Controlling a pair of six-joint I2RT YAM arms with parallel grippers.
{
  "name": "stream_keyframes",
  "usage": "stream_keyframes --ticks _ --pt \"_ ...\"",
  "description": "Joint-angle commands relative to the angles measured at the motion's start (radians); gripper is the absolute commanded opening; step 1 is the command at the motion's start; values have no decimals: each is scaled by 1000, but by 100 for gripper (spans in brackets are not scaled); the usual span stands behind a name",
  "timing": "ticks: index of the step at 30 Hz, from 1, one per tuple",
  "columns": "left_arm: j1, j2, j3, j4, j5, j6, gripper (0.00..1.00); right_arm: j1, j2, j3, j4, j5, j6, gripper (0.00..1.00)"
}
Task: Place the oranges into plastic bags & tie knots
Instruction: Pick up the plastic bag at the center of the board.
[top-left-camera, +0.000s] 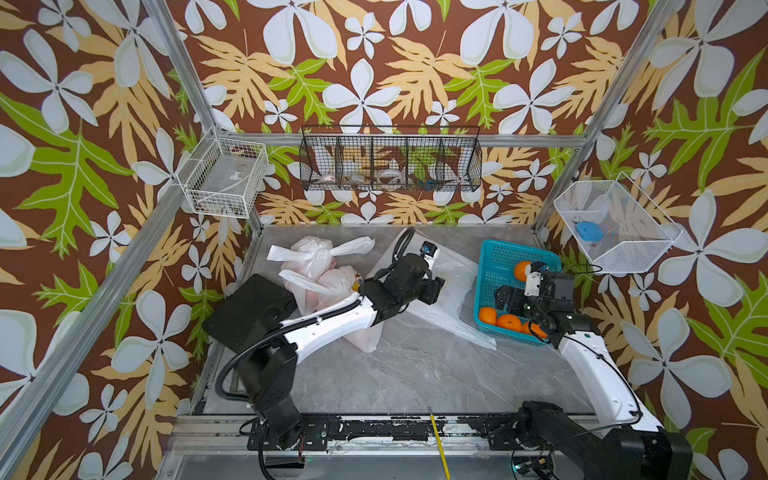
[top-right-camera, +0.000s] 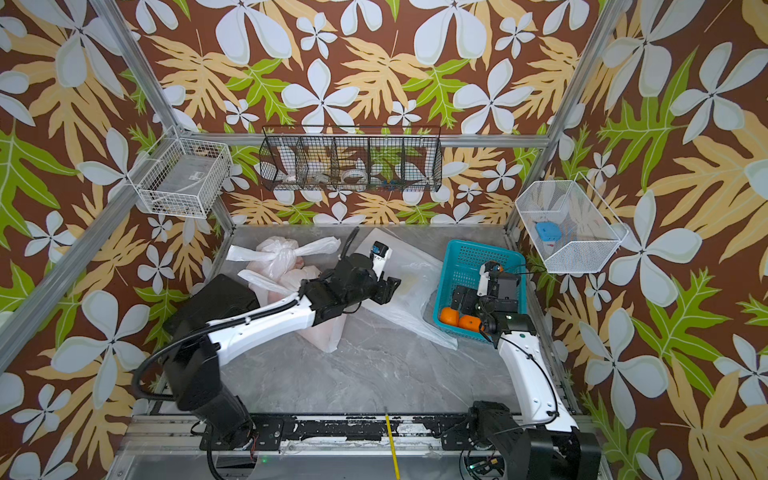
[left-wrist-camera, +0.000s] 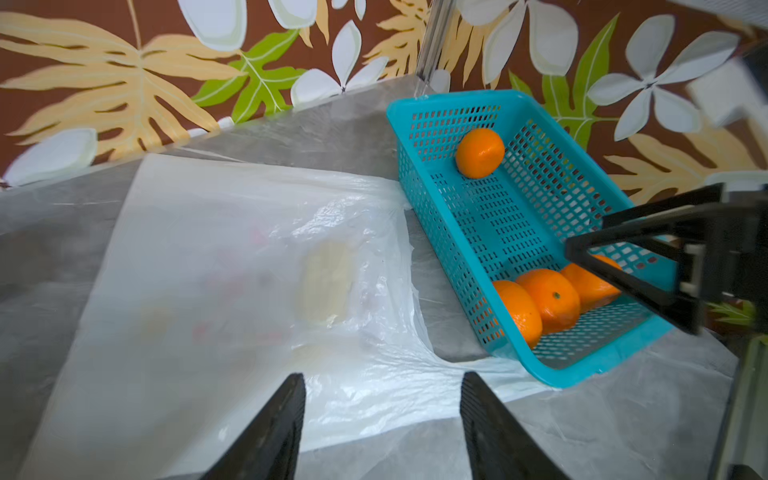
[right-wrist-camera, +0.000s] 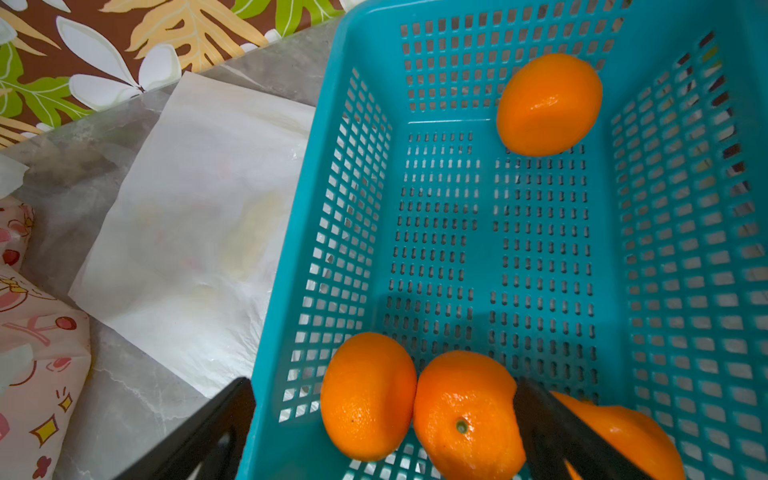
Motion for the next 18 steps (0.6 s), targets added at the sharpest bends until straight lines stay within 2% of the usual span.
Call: stream_keyframes --ticks 1,7,18 --pt "-21 129 108 -25 -3 22 63 -2 -22 3 -14 14 4 100" --pt "-32 375 320 -108 -17 15 63 -3 -68 10 -46 28 -5 100" --pt "-32 612 536 -155 -27 11 63 -2 -139 17 -99 56 -35 100"
